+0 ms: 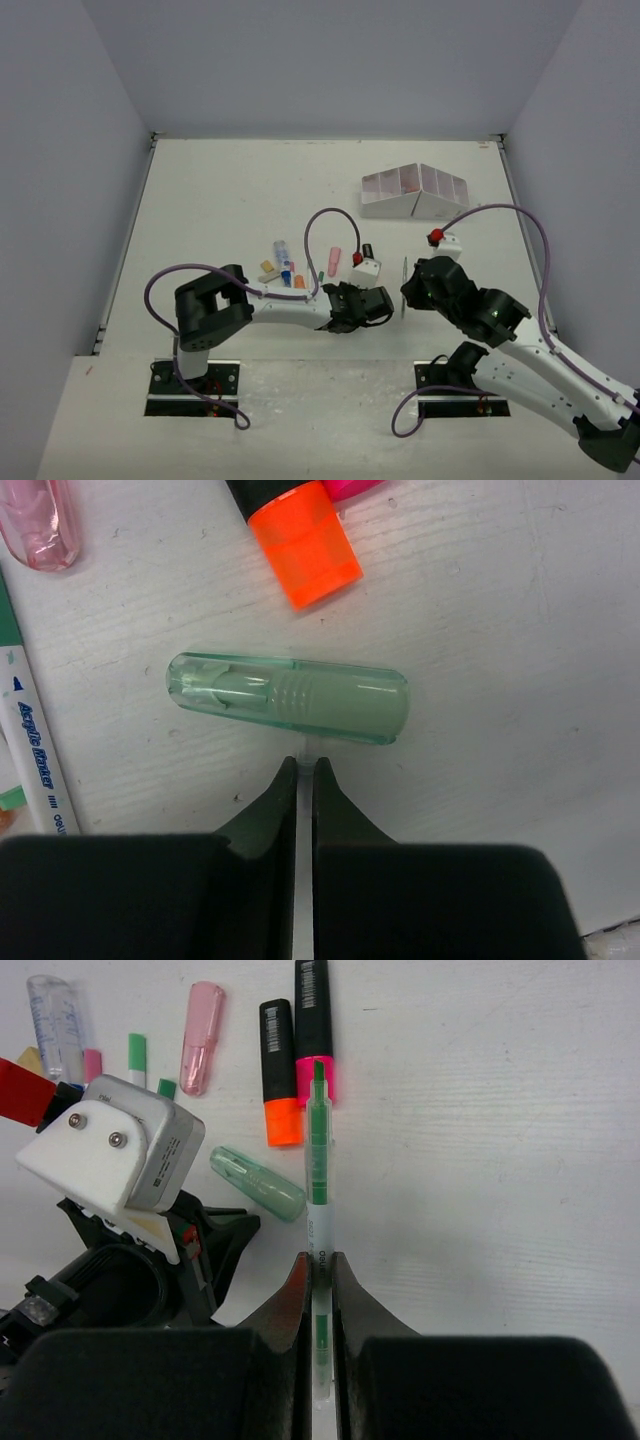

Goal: Sort the stationery into containers
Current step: Close the pen cap on the pen.

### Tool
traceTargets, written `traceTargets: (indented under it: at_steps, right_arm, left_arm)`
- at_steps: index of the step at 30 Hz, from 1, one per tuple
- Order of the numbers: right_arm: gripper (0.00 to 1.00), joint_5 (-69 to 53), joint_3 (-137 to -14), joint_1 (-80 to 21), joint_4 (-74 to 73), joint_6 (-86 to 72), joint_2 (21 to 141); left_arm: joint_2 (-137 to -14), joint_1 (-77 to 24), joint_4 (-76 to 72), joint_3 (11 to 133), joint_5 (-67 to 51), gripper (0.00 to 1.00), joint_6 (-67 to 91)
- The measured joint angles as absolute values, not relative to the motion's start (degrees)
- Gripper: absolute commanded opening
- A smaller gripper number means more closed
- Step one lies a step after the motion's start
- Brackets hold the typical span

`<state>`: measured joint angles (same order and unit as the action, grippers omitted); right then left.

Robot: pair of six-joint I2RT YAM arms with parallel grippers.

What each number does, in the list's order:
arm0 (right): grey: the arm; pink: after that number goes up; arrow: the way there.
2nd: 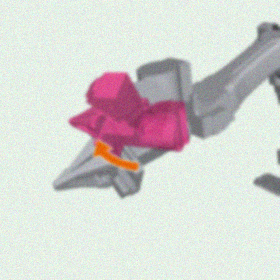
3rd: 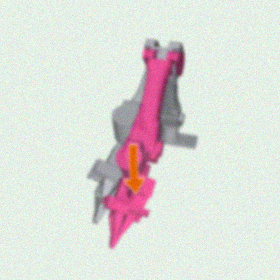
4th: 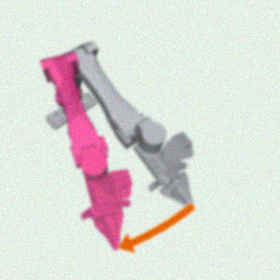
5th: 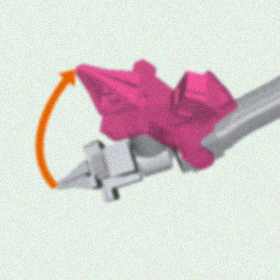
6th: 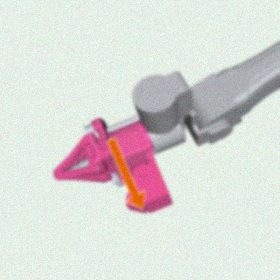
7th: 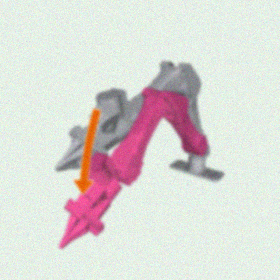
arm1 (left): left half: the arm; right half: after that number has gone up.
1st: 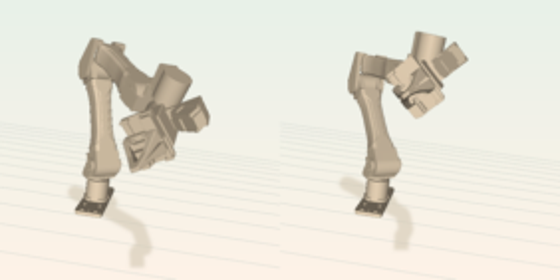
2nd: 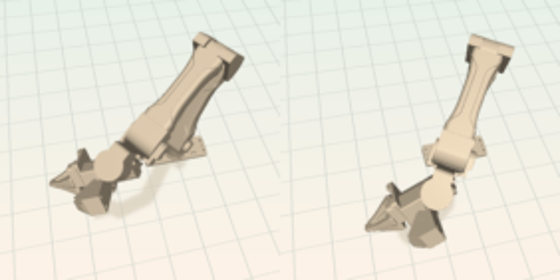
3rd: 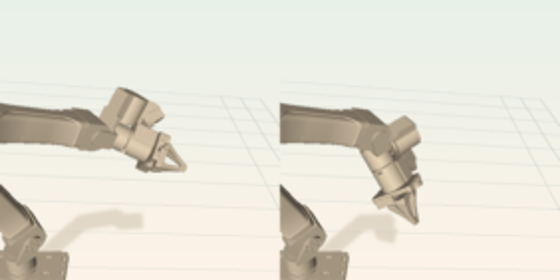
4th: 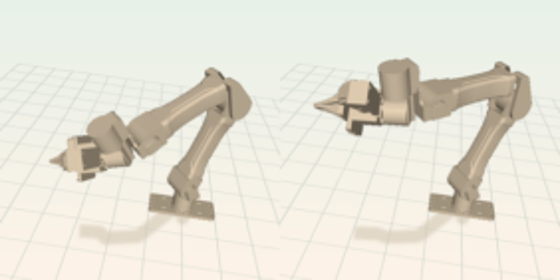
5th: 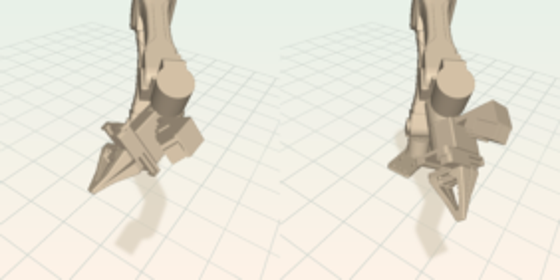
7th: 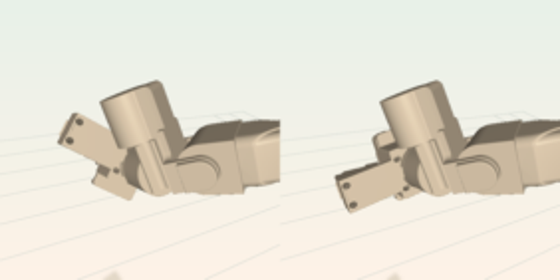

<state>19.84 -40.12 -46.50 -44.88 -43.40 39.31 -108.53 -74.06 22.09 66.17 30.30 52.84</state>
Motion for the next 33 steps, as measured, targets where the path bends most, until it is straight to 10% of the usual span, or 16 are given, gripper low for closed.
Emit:
traceTargets:
  at_steps: [10,20,33]
  right_arm:
    - [0.00,8.8,-32.9,-46.5,-32.9,-38.7,29.7]
    - [0.00,-20.7,-19.7,-46.6,4.9,-40.6,32.7]
    - [0.00,-28.0,-25.0,-48.8,17.6,-43.0,37.4]
  left_arm:
    - [-90.7,-73.9,25.1,62.2,35.9,0.00,51.8]
    - [-52.1,-68.6,-24.0,33.5,30.1,0.00,40.1]
    - [-50.4,-68.6,-45.4,27.2,22.4,0.00,35.6]
